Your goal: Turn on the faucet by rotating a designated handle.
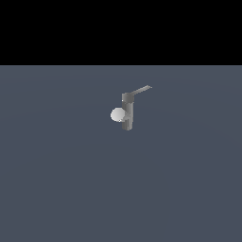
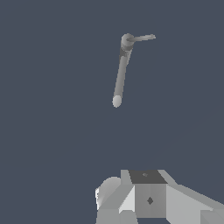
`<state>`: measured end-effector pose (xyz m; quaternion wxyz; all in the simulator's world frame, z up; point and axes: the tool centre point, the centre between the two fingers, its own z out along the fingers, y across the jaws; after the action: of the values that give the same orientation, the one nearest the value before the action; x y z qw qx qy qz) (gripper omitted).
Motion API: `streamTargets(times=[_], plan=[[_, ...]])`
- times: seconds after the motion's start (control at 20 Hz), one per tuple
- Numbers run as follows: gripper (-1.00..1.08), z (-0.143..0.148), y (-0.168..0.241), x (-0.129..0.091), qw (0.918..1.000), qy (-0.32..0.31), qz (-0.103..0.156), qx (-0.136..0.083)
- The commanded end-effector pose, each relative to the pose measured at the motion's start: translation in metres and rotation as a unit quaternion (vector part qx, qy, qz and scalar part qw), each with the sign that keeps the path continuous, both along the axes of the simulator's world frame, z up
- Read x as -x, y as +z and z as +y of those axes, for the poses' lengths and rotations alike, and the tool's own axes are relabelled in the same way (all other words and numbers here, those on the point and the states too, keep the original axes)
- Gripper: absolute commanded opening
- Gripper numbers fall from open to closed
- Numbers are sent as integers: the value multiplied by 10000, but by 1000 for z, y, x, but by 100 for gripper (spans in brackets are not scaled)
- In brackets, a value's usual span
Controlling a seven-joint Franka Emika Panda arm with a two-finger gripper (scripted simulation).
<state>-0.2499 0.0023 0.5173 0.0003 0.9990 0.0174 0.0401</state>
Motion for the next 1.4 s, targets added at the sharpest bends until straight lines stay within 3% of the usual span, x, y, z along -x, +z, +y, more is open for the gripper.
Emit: streamTargets(times=[0.0,0.55,0.95,1.35], plan=[[-100,0,0,0,10000,0,0,0],[-100,-5,-6,-4,9996,135,51,247],[-100,-5,-6,-14,9998,-45,56,177],[-100,-9,-9,-48,9979,-643,89,-11]])
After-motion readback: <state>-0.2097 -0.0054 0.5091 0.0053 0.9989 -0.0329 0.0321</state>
